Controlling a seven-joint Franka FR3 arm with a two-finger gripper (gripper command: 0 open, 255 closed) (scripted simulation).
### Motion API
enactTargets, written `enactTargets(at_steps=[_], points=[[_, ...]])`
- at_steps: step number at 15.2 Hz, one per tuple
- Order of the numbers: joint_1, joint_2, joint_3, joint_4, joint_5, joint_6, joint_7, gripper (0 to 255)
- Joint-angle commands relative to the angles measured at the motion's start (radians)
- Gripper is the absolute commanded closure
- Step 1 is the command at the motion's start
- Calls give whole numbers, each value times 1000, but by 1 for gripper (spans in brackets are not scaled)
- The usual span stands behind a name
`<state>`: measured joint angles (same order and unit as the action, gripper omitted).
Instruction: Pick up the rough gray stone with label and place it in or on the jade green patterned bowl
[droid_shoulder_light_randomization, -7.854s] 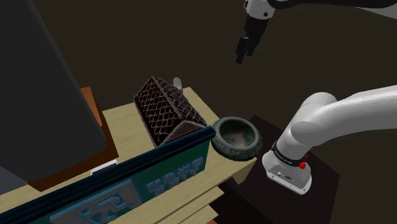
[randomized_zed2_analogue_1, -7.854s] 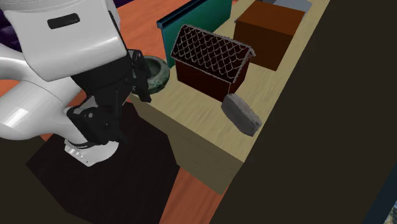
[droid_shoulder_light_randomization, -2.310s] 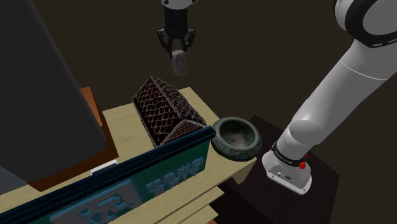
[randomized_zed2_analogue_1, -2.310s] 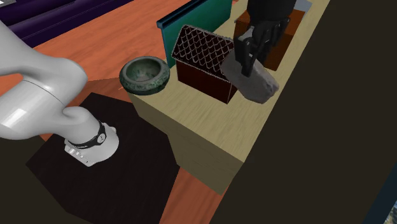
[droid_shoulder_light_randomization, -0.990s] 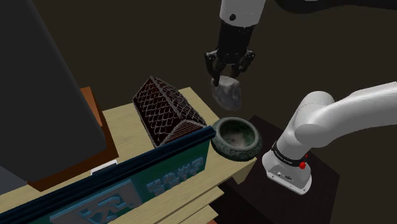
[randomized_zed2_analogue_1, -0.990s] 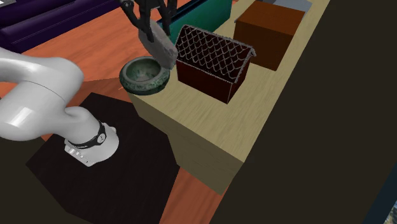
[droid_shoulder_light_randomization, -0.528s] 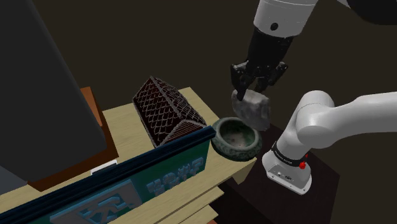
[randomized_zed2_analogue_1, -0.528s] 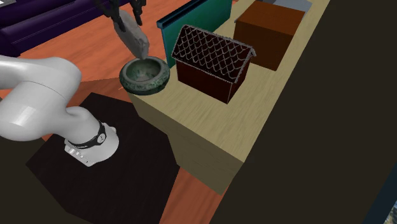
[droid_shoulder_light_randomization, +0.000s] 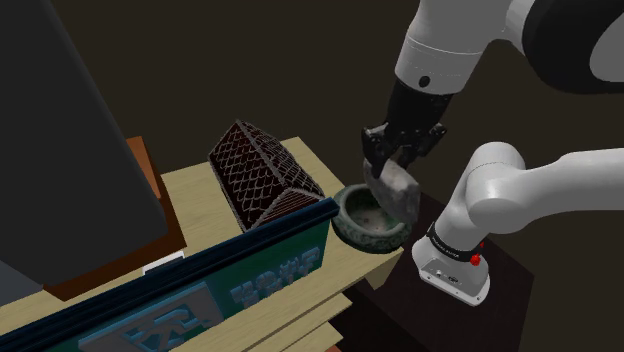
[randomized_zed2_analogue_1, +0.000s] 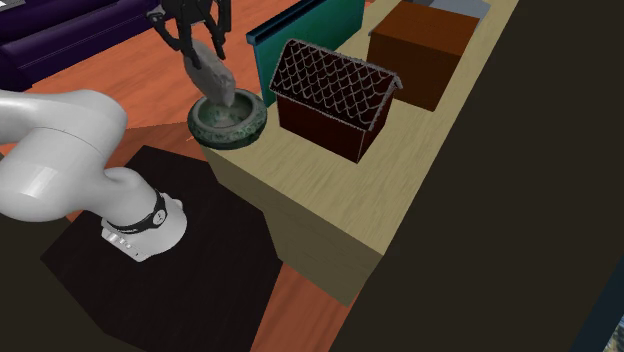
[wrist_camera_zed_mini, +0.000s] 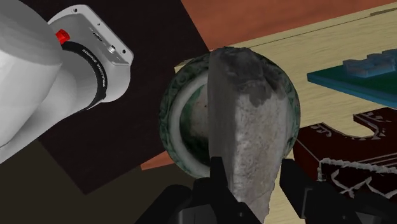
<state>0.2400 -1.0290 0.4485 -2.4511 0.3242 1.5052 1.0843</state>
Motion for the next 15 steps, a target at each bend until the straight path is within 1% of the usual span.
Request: enactTargets(at_steps=[1, 8, 15], points=[[3, -6, 6, -29, 6, 23, -3, 255], [20, -32, 39, -133, 39, 101, -5, 255], [22, -31, 38, -133, 38, 102, -4, 255]])
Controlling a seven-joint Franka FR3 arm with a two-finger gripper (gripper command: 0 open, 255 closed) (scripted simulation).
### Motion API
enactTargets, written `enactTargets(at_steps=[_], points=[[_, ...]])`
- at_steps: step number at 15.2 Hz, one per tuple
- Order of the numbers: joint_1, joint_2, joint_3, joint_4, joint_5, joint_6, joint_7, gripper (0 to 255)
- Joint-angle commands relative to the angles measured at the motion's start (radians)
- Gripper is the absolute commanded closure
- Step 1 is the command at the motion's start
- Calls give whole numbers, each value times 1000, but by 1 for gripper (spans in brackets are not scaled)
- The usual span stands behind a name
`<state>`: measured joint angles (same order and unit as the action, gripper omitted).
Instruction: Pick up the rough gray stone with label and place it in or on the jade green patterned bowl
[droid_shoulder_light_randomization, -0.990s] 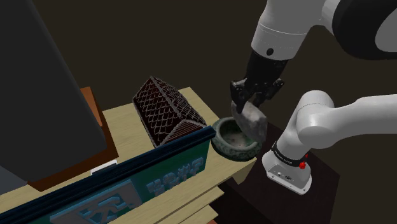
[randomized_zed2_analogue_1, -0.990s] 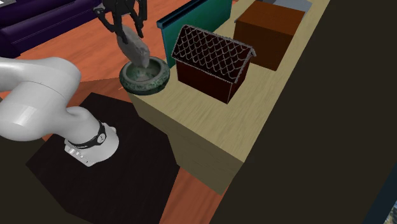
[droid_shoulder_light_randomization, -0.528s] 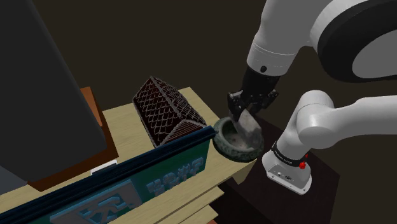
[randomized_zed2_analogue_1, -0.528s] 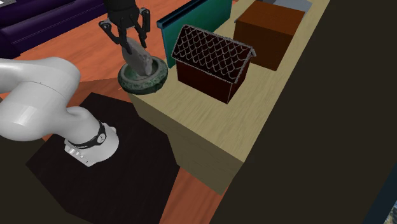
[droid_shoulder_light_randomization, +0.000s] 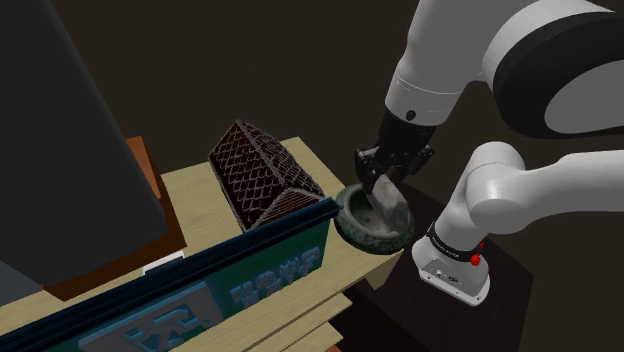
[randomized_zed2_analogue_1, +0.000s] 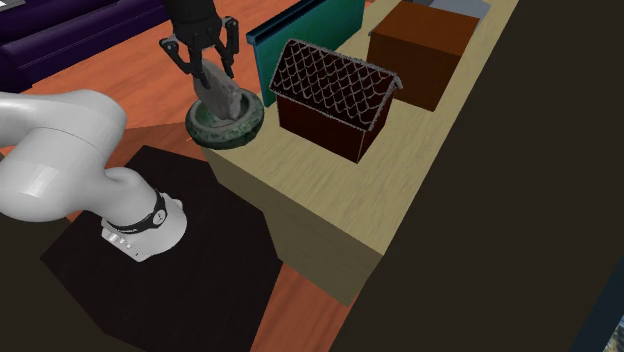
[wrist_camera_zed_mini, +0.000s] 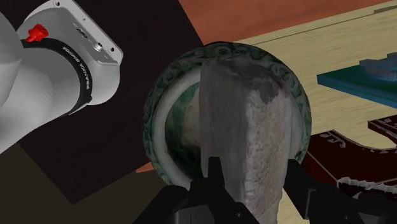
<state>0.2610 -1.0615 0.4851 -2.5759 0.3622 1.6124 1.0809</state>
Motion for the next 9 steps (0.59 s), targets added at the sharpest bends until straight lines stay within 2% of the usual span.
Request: enactTargets(at_steps=[1, 2, 7, 9], points=[[1, 2, 1, -8, 0, -5, 0, 255], [2, 1, 2, -8, 1, -5, 1, 0], [1, 1, 1, -8, 0, -5, 0, 0], [-10, 16, -20, 64, -21, -62, 4, 0]])
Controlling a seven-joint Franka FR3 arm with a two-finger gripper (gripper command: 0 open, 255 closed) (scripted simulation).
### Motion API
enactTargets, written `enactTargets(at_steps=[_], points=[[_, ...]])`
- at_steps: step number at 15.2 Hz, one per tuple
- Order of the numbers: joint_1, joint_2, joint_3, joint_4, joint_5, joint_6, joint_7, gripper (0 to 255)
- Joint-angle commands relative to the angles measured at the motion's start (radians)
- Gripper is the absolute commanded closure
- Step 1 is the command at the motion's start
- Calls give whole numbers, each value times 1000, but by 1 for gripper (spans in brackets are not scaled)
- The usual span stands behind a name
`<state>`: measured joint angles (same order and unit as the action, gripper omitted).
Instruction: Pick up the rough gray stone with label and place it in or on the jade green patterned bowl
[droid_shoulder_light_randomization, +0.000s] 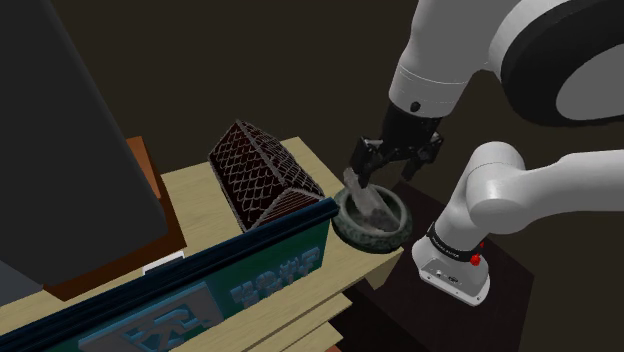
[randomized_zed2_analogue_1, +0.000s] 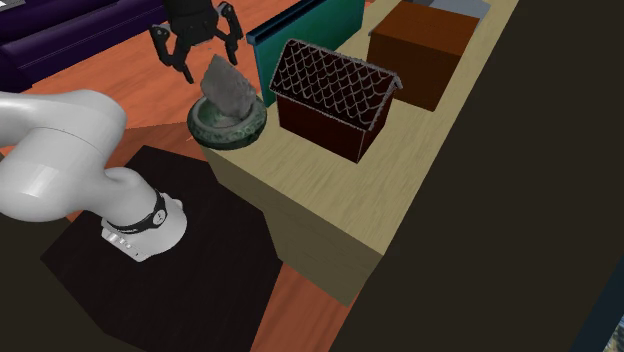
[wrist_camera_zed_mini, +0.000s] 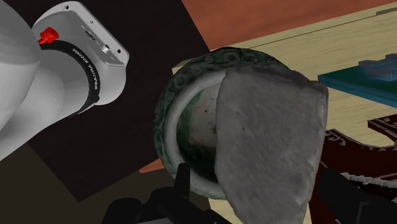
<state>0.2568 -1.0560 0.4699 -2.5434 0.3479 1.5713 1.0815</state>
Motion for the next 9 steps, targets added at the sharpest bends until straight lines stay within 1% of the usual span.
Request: enactTargets(at_steps=[1, 2, 9], points=[[-10, 20, -14, 69, -16, -48, 6, 0], [-14, 29, -21, 99, -23, -70, 8, 0], [-14, 29, -21, 99, -23, -70, 8, 0]])
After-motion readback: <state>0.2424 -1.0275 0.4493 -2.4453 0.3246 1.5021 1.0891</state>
